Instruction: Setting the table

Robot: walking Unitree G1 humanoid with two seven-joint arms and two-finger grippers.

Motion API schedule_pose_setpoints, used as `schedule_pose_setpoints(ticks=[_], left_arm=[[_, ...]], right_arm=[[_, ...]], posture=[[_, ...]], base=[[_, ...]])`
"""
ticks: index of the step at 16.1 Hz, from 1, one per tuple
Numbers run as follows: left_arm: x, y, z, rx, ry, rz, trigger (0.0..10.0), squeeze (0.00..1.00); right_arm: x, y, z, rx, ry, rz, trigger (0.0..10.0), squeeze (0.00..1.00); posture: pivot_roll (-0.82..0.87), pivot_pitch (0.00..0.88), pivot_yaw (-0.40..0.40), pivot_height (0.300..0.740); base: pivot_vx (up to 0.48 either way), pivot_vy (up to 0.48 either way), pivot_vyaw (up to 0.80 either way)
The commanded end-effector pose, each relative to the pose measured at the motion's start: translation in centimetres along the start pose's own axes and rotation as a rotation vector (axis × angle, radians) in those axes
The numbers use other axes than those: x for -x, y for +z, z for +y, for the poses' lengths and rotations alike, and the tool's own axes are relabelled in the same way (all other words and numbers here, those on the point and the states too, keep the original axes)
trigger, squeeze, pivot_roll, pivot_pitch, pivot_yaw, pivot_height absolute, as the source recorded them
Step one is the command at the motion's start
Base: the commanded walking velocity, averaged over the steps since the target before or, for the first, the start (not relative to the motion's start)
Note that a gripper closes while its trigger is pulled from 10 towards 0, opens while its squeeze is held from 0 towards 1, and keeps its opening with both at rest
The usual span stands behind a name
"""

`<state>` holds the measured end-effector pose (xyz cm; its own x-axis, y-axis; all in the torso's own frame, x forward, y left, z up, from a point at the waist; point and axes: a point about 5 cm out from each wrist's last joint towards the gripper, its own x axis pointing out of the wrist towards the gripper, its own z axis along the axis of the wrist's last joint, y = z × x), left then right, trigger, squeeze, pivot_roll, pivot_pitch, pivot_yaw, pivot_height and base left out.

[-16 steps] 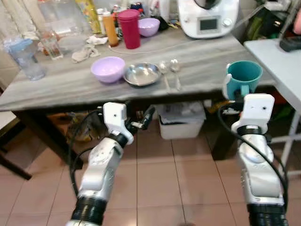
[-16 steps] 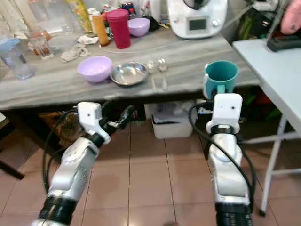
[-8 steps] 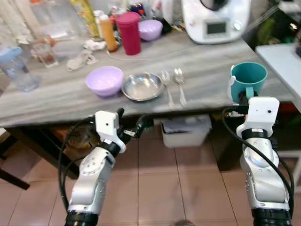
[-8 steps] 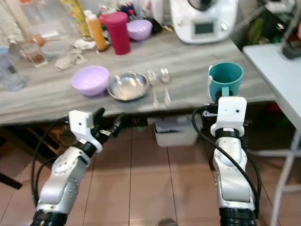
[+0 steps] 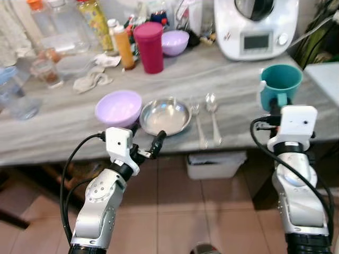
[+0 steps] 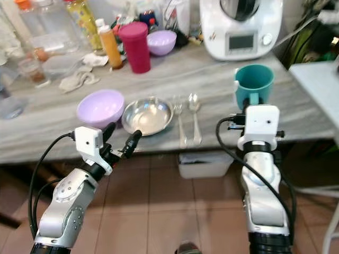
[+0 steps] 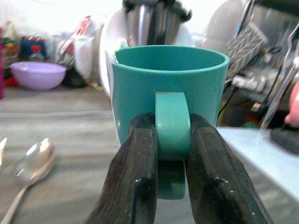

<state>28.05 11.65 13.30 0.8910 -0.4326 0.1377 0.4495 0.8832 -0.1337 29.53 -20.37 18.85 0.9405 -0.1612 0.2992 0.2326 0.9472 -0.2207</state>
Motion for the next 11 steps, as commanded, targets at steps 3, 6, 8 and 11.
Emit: schedule_pose_setpoints(ticks=[3, 6, 8, 11], left_arm=[[0.6, 0.2, 0.7, -0.033, 0.009, 0.015, 10.0, 0.0], [0.9, 0.2, 0.8, -0.041, 0.005, 0.015, 10.0, 0.0], [1.4, 0.4, 0.9, -0.049, 0.006, 0.012, 10.0, 0.0], [1.8, 1.0, 0.9, -0.059, -0.005, -0.019, 10.0, 0.0]], right_arm=[[-0.3, 0.9, 0.4, -0.008, 0.009, -0.038, 10.0, 0.0], [-0.4, 1.0, 0.2, -0.003, 0.012, -0.04, 10.0, 0.0], [-0.7, 1.1, 0.0, 0.006, 0.018, -0.046, 10.0, 0.0], [-1.1, 1.2, -0.2, 0.006, 0.026, -0.053, 10.0, 0.0]], posture=[[-0.26, 0.095, 0.068, 0.74], [-0.26, 0.095, 0.066, 0.74], [-0.25, 0.101, 0.06, 0.74], [-0.24, 0.107, 0.058, 0.74]], base=[[0.39, 0.0, 0.0], [0.358, 0.0, 0.0], [0.315, 0.0, 0.0], [0.0, 0.0, 0.0]])
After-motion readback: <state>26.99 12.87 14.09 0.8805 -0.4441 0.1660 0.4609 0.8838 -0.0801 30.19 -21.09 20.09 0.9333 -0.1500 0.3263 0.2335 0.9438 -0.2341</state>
